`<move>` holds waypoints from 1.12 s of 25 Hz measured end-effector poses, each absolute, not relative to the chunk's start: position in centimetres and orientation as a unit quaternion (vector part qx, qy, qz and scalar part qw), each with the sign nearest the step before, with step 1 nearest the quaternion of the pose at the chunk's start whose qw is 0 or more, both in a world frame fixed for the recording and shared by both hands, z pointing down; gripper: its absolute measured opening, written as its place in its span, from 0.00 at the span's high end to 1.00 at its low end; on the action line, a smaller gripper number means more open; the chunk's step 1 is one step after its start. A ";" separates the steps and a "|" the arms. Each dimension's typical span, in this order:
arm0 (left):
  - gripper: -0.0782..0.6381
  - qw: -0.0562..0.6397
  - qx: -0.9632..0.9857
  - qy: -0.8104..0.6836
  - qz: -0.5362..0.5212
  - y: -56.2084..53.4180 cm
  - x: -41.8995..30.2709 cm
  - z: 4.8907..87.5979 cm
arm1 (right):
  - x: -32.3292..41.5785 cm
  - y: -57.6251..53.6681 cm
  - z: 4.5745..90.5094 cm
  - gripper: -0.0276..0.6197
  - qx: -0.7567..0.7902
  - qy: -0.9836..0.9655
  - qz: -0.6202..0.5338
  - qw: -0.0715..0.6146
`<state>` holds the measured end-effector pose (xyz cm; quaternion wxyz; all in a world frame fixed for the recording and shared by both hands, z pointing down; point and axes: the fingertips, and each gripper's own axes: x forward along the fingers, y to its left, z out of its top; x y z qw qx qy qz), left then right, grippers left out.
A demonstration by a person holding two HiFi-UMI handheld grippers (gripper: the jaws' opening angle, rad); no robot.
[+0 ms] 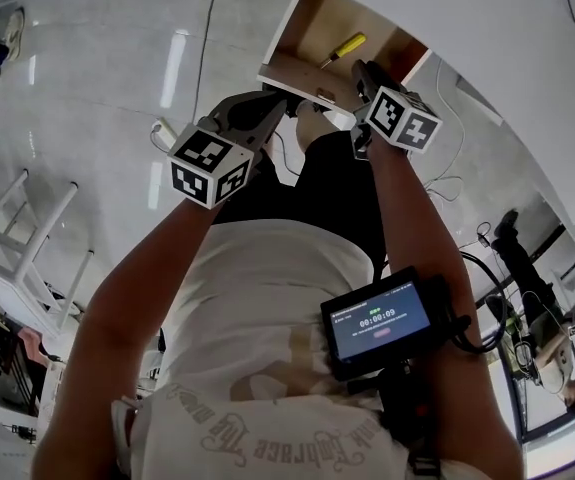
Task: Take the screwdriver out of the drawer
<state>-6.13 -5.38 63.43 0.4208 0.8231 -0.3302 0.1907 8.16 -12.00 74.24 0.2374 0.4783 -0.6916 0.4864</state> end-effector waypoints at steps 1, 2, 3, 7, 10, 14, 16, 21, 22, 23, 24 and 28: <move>0.87 0.421 0.823 -0.331 0.191 -5.2 -6.1 63.7 | 8.2 -12.0 74.7 0.80 0.479 -0.690 0.488 0.238; 0.87 0.421 0.822 -0.333 0.190 -5.1 -6.2 64.0 | 8.2 -12.0 75.2 0.78 0.480 -0.687 0.490 0.238; 0.87 0.422 0.821 -0.335 0.189 -5.0 -6.2 64.1 | 8.2 -12.0 75.5 0.77 0.481 -0.685 0.493 0.237; 0.87 0.423 0.820 -0.339 0.186 -4.9 -6.3 64.0 | 8.0 -12.2 76.1 0.76 0.484 -0.680 0.498 0.236; 0.87 0.426 0.817 -0.342 0.183 -5.0 -6.4 64.4 | 7.9 -12.4 76.9 0.76 0.485 -0.675 0.503 0.239; 0.87 0.429 0.815 -0.347 0.178 -5.2 -6.7 64.6 | 7.8 -12.8 77.7 0.76 0.488 -0.666 0.511 0.238; 0.87 0.431 0.814 -0.348 0.176 -5.3 -6.6 64.7 | 7.8 -12.8 78.1 0.76 0.489 -0.663 0.514 0.239; 0.87 0.433 0.814 -0.347 0.172 -5.4 -6.4 64.5 | 7.7 -12.7 78.6 0.76 0.489 -0.654 0.527 0.236; 0.87 0.434 0.813 -0.348 0.171 -5.4 -6.4 64.5 | 7.8 -12.7 78.7 0.76 0.491 -0.652 0.529 0.235; 0.87 0.435 0.812 -0.350 0.170 -5.4 -6.3 64.5 | 7.9 -12.8 78.9 0.76 0.492 -0.649 0.531 0.234; 0.87 0.436 0.811 -0.351 0.168 -5.4 -6.3 64.6 | 8.1 -12.9 79.2 0.76 0.494 -0.646 0.533 0.234; 0.87 0.441 0.807 -0.357 0.162 -5.5 -6.3 64.9 | 8.9 -13.6 80.4 0.76 0.498 -0.633 0.543 0.239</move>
